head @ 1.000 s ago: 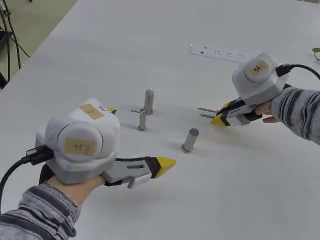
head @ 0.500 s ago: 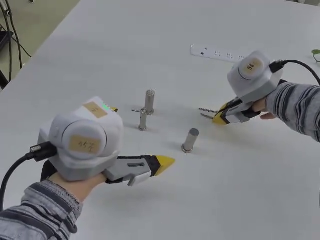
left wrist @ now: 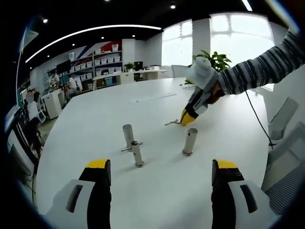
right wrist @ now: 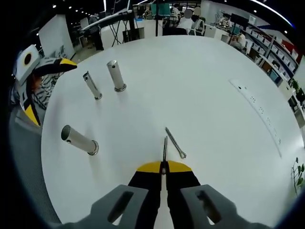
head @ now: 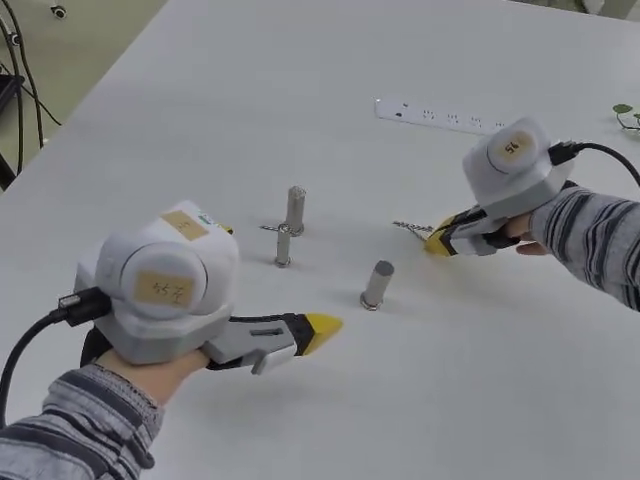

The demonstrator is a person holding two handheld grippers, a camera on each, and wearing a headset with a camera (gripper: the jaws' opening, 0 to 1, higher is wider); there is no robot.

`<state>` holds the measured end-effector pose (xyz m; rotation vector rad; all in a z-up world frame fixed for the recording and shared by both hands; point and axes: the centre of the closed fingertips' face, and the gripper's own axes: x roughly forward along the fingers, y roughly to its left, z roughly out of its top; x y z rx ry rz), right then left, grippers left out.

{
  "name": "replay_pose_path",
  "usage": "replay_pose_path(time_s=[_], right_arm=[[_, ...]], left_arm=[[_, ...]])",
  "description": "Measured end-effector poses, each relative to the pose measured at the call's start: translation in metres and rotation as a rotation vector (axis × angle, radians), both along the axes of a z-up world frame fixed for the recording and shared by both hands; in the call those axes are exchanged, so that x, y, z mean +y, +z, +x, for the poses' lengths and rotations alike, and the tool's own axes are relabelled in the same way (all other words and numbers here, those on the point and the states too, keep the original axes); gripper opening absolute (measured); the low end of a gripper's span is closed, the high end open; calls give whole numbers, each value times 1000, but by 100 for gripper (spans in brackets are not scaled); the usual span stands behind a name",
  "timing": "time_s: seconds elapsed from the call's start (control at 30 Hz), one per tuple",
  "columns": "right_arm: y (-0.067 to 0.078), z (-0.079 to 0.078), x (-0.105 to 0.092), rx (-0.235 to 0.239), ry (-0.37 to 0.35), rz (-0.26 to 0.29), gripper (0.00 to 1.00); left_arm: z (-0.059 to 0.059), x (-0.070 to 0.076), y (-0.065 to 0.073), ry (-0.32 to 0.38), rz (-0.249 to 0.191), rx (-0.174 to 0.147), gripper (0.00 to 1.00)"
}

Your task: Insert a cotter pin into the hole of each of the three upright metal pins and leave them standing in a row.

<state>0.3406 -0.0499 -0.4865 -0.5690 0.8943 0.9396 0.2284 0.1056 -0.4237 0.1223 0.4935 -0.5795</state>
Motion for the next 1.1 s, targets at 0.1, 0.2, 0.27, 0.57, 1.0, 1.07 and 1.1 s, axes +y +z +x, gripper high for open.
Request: replay_pose_path(time_s=[0.1,0.2,0.27,0.57,1.0,1.07,1.1], right_arm=[[6,-3,-1,-17,1,13,0],[12,-7,-3,-29,5,21,0],[16,-10,-4,-44,11,23,0],[34,-29,-6,-92,40,53,0],[55,-70,7,-138,155,84,0],[57,-78,12,-140,177,94,0],[58,-81,14,-139,184,95,0]], left_arm=[[-1,-2,-1,-7,5,3,85],[-2,-4,-2,-17,6,5,84],[-2,-7,1,-32,7,-12,82],[-8,-18,4,-73,-22,-5,76],[-18,-47,15,-182,-58,3,59],[-18,-51,18,-191,-64,3,58],[-18,-52,19,-195,-66,2,58]])
